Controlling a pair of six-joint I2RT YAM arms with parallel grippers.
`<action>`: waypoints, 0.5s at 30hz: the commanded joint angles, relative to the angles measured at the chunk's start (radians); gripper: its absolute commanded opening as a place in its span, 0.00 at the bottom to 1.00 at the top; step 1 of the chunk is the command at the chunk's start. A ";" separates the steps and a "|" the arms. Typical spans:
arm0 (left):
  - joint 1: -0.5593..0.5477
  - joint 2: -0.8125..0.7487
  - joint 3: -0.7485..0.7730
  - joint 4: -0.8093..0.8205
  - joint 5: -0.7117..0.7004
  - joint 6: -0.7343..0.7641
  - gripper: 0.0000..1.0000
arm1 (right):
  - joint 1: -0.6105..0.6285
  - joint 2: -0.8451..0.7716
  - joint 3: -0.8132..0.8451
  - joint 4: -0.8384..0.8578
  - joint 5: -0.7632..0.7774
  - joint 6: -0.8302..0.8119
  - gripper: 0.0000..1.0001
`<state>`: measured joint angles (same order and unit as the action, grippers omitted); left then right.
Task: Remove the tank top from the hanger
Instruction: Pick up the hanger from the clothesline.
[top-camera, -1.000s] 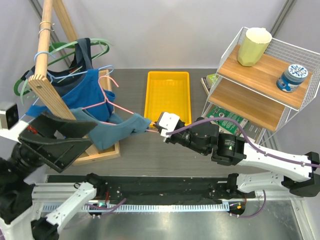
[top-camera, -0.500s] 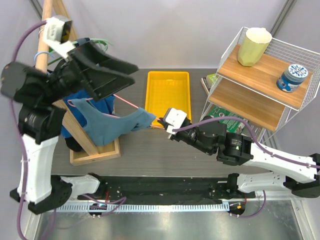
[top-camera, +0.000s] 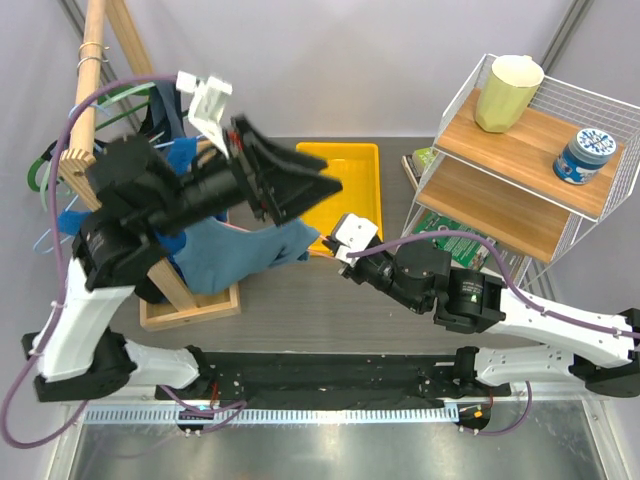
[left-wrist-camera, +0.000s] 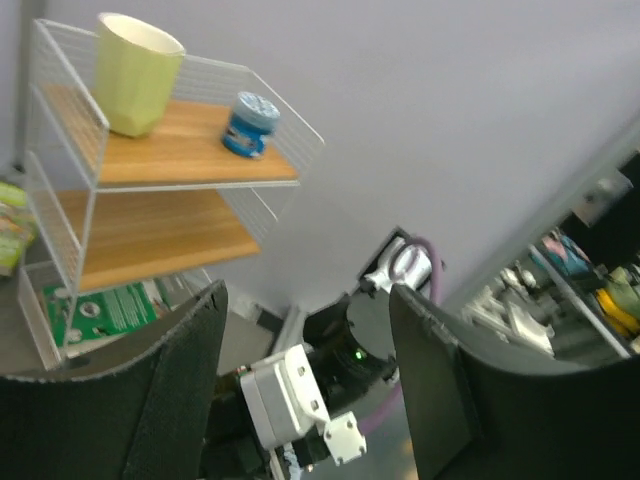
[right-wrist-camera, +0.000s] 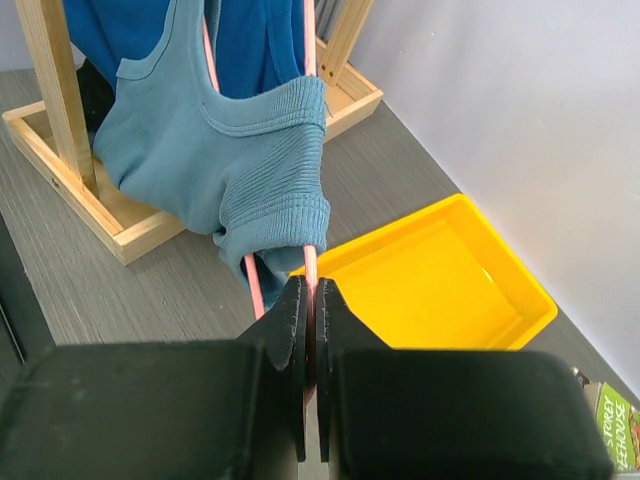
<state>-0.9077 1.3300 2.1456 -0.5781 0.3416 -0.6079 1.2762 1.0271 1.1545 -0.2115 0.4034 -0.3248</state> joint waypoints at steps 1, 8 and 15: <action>-0.155 -0.212 -0.264 -0.005 -0.565 0.119 0.64 | -0.008 -0.050 0.008 0.095 0.043 0.040 0.01; -0.266 -0.379 -0.567 0.064 -0.840 0.045 0.62 | -0.015 -0.038 0.031 0.093 0.068 0.047 0.01; -0.306 -0.384 -0.636 0.011 -1.105 0.007 0.62 | -0.017 -0.048 0.036 0.086 0.052 0.069 0.01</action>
<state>-1.2049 0.9302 1.5318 -0.5632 -0.5400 -0.5659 1.2648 1.0130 1.1450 -0.2115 0.4397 -0.2909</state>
